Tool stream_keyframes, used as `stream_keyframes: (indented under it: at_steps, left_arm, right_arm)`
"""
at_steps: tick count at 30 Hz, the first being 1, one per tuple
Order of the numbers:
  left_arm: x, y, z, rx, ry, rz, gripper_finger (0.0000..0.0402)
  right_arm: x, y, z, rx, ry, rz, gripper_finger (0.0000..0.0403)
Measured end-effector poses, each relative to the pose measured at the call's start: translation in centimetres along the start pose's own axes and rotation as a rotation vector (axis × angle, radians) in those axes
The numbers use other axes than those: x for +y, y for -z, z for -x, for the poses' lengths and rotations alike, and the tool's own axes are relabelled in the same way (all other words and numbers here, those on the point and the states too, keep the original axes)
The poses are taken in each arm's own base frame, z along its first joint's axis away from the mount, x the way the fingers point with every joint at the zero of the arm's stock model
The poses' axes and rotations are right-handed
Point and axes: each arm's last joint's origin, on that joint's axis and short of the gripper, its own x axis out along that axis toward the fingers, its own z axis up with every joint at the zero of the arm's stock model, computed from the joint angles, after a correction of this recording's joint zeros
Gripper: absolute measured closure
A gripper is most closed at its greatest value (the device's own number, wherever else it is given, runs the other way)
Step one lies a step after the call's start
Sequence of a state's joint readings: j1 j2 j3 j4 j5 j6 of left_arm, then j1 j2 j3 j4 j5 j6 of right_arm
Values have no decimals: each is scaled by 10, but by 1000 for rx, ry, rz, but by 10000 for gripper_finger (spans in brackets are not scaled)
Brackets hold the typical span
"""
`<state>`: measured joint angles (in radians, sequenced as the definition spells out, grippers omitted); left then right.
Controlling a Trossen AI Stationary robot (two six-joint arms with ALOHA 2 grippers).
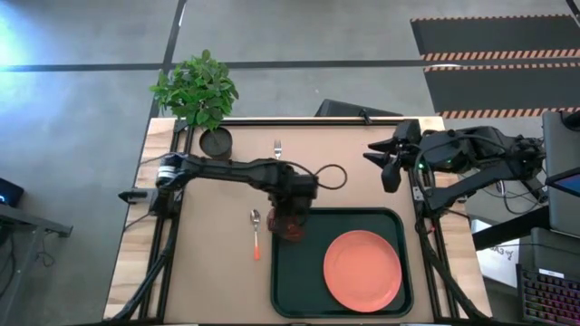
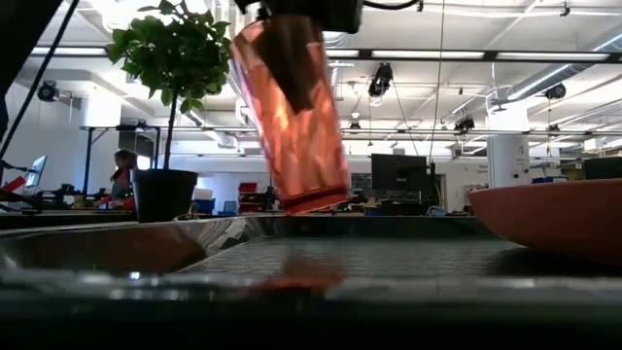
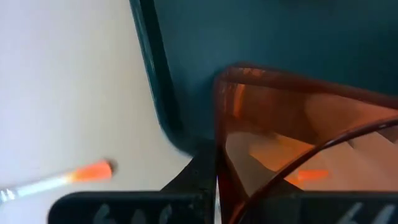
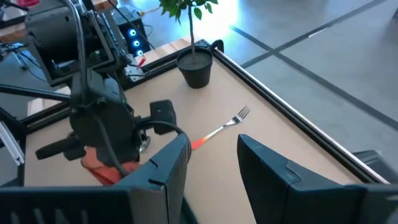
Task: Pick and place plate/cup/fork/spoon on tray
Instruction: Put the orange cup on the black tray to the top left of the pink plate
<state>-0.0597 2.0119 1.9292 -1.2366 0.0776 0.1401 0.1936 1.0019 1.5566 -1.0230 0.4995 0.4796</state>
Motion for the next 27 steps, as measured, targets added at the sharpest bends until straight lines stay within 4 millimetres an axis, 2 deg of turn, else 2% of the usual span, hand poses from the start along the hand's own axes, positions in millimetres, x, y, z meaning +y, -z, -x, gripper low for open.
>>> stream_keyframes:
  at_steps: [7, 17, 27]
  left_arm:
    - [7, -18, -3, -29, -3, -26, 401]
    - [16, -17, -27, 68, 14, -2, 402]
    - [16, -18, -26, 60, 10, -3, 390]
  right_arm:
    - [0, 0, -1, 2, 1, 10, 273]
    - [0, 0, -1, 4, 1, 13, 273]
    - [0, 1, -1, 14, 5, 21, 273]
